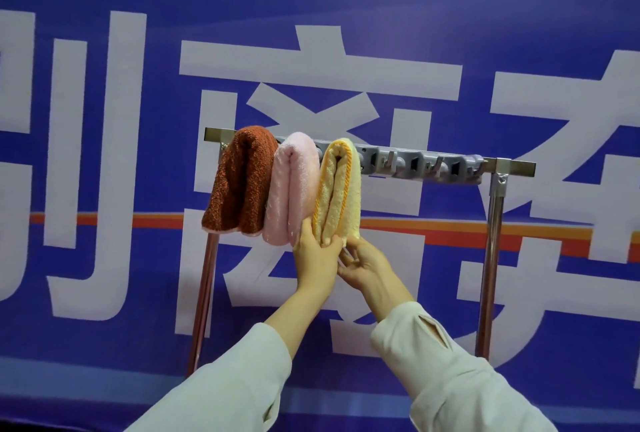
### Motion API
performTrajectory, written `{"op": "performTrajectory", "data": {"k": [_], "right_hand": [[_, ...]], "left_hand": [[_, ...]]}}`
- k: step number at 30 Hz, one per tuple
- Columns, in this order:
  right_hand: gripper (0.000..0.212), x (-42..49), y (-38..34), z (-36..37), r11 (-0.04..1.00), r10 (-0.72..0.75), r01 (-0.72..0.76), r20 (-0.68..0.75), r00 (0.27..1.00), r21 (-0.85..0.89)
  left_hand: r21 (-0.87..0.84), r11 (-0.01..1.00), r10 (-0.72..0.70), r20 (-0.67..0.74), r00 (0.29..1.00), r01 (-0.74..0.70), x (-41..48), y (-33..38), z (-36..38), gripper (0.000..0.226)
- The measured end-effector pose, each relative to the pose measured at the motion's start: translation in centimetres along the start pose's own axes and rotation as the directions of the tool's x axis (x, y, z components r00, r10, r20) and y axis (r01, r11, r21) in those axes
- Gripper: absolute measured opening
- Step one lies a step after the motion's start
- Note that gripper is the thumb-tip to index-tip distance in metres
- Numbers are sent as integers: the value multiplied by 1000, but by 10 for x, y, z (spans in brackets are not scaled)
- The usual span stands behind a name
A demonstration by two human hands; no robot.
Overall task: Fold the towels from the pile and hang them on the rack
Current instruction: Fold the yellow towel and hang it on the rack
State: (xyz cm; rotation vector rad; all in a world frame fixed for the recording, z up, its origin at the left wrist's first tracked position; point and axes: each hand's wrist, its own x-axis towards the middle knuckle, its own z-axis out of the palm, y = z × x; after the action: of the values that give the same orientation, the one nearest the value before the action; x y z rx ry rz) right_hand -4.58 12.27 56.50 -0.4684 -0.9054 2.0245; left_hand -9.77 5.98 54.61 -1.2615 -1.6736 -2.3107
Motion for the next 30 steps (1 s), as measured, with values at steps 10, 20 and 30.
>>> {"op": "performTrajectory", "data": {"k": [10, 20, 30], "right_hand": [[21, -3, -4, 3, 954, 142, -167, 119, 983, 247], [37, -35, -12, -21, 994, 105, -106, -37, 994, -3], [9, -166, -24, -65, 973, 100, -134, -184, 978, -186]], "left_hand": [[-40, 999, 34, 34, 999, -32, -9, 0, -6, 30], [-8, 992, -122, 177, 977, 126, -27, 6, -22, 66], [63, 929, -371, 196, 908, 366, -101, 65, -60, 56]]}}
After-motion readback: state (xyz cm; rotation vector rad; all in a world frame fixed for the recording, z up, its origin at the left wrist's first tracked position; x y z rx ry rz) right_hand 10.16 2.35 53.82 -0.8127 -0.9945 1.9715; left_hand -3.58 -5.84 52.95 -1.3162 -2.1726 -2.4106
